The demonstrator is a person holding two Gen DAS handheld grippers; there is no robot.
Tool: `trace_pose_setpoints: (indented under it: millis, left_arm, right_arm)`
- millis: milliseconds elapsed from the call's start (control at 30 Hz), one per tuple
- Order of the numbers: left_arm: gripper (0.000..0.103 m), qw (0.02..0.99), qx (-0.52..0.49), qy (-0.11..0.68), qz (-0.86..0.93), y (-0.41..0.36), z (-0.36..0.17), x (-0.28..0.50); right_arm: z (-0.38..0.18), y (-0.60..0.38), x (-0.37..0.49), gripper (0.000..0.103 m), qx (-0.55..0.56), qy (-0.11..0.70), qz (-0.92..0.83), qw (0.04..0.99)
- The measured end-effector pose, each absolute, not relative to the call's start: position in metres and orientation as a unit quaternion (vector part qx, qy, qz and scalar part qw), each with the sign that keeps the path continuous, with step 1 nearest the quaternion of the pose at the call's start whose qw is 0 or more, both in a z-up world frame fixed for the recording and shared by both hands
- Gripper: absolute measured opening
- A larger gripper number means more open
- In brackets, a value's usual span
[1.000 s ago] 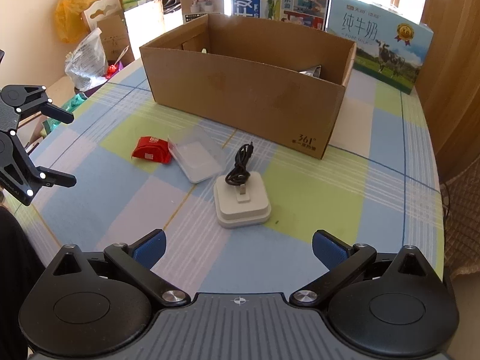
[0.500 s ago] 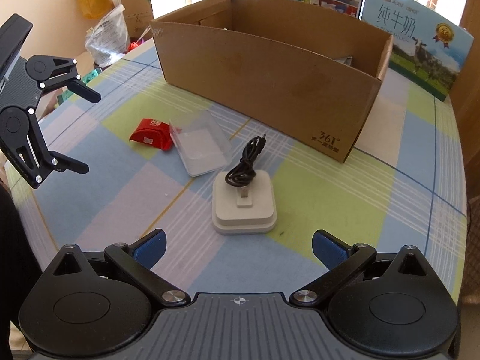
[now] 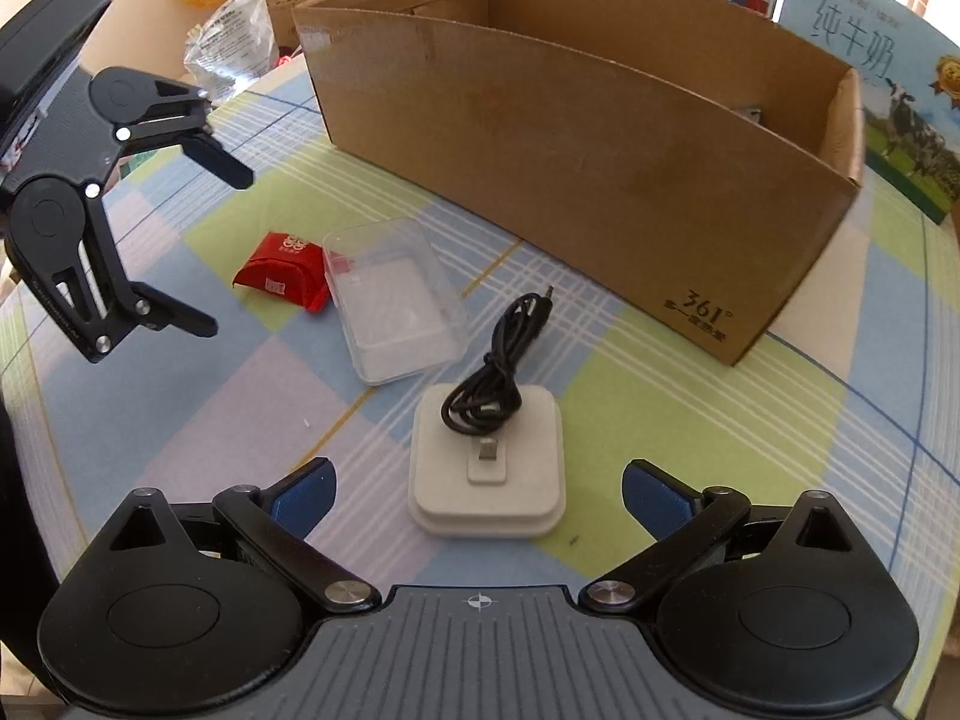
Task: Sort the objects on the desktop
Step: 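Move both grippers back toward the red candy packet and white charger, then grasp the red candy packet with the left gripper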
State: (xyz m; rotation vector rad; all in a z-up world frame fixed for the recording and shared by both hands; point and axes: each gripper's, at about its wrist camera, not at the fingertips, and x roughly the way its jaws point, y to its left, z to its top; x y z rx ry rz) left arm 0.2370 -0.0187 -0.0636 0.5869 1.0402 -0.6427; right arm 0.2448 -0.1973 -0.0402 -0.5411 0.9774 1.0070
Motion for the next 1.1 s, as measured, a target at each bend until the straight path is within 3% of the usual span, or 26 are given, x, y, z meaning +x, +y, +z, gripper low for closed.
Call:
trace_pose_setpoints:
  millis: [133, 667, 733, 933, 1100]
  left_arm:
    - [0.085, 0.771, 0.279, 0.481, -0.311, -0.023, -0.067, 0.246]
    - [0.058, 0.743, 0.27, 0.496, -0.359, -0.033, -0.079, 0.273]
    - [0.047, 0.742, 0.264, 0.499, -0.361, -0.032, -0.079, 0.275]
    - [0.031, 0.74, 0.261, 0.499, -0.368, -0.03, -0.078, 0.273]
    - [0.028, 0.738, 0.267, 0.495, -0.373, -0.029, -0.078, 0.268]
  right_arm:
    - [-0.043, -0.192, 0.251, 0.087, -0.251, 0.448, 0.459, 0.725]
    - [-0.056, -0.182, 0.261, 0.077, -0.263, 0.46, 0.466, 0.709]
    - [-0.056, -0.18, 0.262, 0.077, -0.264, 0.46, 0.467, 0.707]
    - [-0.06, -0.175, 0.262, 0.073, -0.268, 0.463, 0.47, 0.702]
    - [-0.061, -0.171, 0.261, 0.063, -0.274, 0.464, 0.467, 0.701]
